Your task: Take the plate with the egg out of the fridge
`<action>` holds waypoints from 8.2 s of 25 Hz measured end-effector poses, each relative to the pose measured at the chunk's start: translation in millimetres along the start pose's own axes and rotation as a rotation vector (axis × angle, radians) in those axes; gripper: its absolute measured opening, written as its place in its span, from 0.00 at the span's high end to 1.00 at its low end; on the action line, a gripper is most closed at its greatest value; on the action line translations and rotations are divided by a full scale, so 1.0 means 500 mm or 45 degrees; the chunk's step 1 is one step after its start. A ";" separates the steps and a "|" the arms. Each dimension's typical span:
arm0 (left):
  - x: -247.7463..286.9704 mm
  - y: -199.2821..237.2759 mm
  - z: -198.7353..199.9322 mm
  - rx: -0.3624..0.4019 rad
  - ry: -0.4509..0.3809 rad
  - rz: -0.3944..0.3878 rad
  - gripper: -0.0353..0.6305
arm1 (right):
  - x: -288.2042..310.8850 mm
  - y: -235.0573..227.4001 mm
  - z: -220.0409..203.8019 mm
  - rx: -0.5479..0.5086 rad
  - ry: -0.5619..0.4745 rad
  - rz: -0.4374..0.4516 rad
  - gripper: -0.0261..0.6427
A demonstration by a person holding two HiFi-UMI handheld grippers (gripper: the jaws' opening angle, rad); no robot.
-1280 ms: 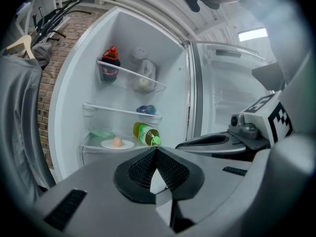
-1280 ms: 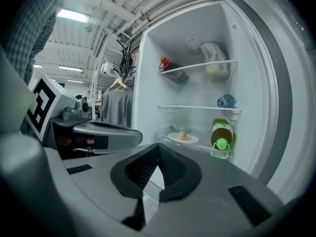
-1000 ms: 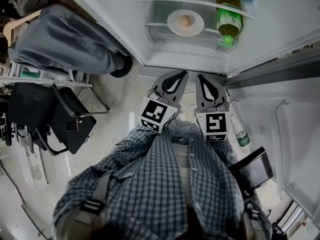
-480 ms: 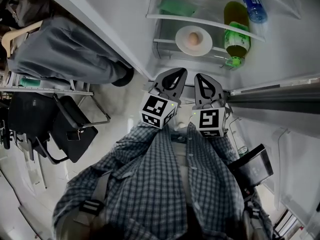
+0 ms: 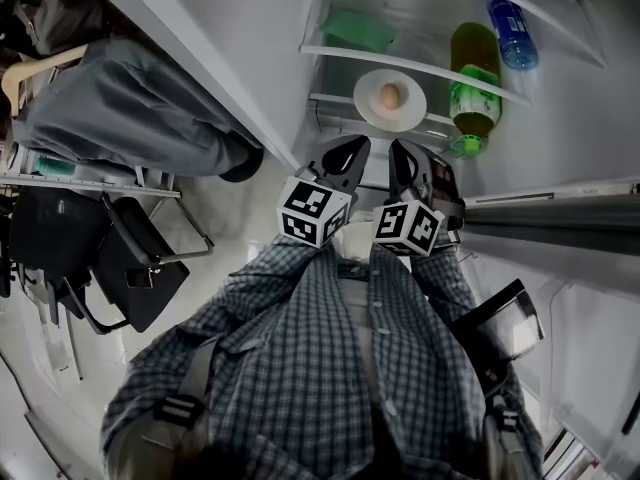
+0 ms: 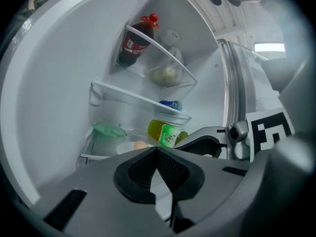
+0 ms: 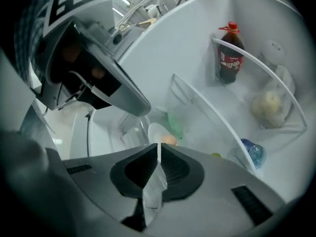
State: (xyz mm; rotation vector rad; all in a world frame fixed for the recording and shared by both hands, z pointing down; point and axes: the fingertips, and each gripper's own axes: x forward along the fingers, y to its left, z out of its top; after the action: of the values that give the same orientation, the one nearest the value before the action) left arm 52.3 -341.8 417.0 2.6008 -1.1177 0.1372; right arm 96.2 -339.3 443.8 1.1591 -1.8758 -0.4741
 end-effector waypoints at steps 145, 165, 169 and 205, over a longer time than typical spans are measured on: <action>0.044 0.063 -0.096 -1.798 -0.307 -0.302 0.87 | 0.018 -0.036 -0.122 2.593 -0.338 0.466 0.87; -0.046 -0.033 -0.099 -1.704 -0.355 -0.330 0.87 | -0.109 0.002 -0.123 2.492 -0.367 0.476 0.87; -0.077 -0.063 -0.110 -1.698 -0.376 -0.318 0.88 | -0.144 0.026 -0.135 2.479 -0.337 0.495 0.87; -0.376 -0.174 -0.193 -1.684 -0.427 -0.264 0.88 | -0.375 0.229 -0.058 2.431 -0.357 0.589 0.87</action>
State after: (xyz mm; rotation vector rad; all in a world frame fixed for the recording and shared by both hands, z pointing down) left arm -11.7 -125.0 448.7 1.4985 -0.6146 -0.8193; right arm 96.6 -117.7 450.8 1.5459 -2.5340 1.9044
